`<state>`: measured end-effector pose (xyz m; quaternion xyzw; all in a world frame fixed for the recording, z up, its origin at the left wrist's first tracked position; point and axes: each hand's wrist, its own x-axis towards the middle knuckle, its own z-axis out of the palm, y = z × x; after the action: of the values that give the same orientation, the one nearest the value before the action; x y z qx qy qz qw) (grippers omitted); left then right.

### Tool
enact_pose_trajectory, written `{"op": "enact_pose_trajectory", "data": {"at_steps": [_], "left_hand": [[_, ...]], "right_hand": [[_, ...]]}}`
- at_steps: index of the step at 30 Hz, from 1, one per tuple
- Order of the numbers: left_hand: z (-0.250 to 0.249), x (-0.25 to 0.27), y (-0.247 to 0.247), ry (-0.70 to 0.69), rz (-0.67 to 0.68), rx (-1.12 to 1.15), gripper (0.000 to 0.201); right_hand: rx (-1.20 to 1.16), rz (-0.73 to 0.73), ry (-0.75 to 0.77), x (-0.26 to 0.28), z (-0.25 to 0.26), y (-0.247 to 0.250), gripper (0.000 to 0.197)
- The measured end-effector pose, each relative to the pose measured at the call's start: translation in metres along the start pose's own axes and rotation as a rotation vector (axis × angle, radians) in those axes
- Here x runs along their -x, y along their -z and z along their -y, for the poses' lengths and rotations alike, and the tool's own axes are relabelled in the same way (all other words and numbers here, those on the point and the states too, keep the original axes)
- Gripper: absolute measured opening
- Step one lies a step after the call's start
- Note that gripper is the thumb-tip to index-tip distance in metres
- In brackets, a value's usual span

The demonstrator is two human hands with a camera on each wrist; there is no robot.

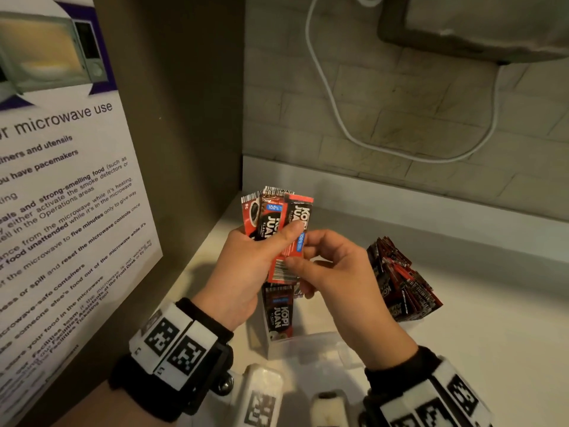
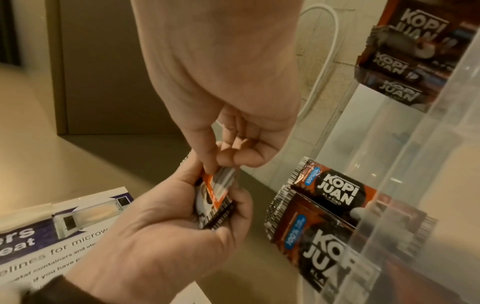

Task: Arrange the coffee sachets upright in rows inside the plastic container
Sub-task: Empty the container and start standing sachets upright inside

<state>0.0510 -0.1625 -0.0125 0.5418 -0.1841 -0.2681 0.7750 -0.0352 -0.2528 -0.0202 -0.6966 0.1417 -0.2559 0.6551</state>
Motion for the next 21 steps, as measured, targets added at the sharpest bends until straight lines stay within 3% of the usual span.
{"op": "enact_pose_trajectory", "data": {"at_steps": [4,9,13,15,19,21], "left_hand": [[-0.003,0.002,0.002,0.019,0.043,-0.003,0.041],[-0.012,-0.001,0.007,0.104,0.033,0.073,0.031],[-0.013,-0.001,0.005,0.074,0.069,0.029,0.036],[-0.014,0.001,0.004,0.072,0.113,0.026,0.026],[-0.017,0.002,0.003,0.009,0.104,0.045,0.016],[-0.017,0.003,0.003,-0.026,0.074,0.027,0.018]], "right_hand": [[-0.151,0.035,-0.055,0.002,0.0,0.002,0.007],[-0.362,0.113,-0.22,0.002,0.006,0.007,0.018],[-0.396,0.288,-0.36,0.004,0.01,0.009,0.019],[-0.39,0.348,-0.391,0.006,0.01,0.008,0.018],[-0.357,0.333,-0.381,0.007,0.007,0.011,0.042],[-0.241,0.247,-0.265,0.007,0.005,0.013,0.031]]}}
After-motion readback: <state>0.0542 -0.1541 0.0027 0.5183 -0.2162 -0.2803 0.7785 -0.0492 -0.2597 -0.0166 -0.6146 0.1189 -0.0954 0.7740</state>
